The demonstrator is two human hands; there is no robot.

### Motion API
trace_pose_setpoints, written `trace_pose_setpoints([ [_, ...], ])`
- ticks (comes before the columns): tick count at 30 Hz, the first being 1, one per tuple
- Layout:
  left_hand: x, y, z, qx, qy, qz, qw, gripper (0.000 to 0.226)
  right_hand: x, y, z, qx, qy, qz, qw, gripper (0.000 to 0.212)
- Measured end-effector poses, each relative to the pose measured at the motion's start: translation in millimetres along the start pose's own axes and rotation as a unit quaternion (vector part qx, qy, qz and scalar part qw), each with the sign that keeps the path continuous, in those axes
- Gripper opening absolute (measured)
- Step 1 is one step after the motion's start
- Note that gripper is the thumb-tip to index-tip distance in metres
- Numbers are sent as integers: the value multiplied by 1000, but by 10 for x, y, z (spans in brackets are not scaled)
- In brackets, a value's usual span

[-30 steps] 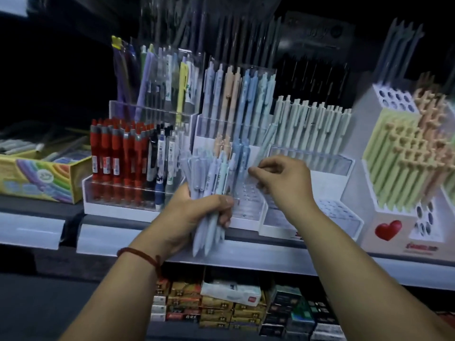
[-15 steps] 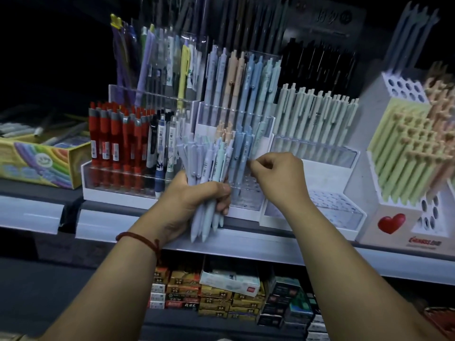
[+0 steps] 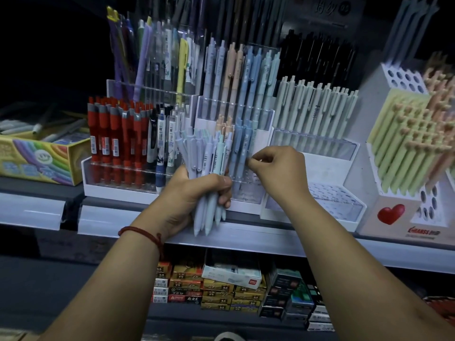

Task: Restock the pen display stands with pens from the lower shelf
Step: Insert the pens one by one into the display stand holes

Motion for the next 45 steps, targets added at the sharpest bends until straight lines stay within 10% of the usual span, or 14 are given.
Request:
trace_pose_setpoints([
  [25, -8, 11, -27, 1, -28, 27, 999, 14, -32, -96, 65, -17, 9, -49, 999, 18],
  [31, -69, 31, 20, 3, 12, 44, 999, 17, 96, 250, -201, 39, -66, 47, 996, 15],
  [38, -68, 46, -4, 3, -21, 111, 994, 68, -2, 636, -692, 35, -241, -90, 966, 25],
  [45, -92, 67, 24, 23, -28, 93, 995, 53, 85, 585, -690, -51, -289, -131, 947, 29],
])
Point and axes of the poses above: each hand's wrist, its own y-axis away from the middle knuckle, its own x-axis out of the back of the hand, z = x × y, the point moved 2 cm from there along -y, towards the middle knuckle, and after that the axes turned 12 degrees about -z, right-handed, at the moved point
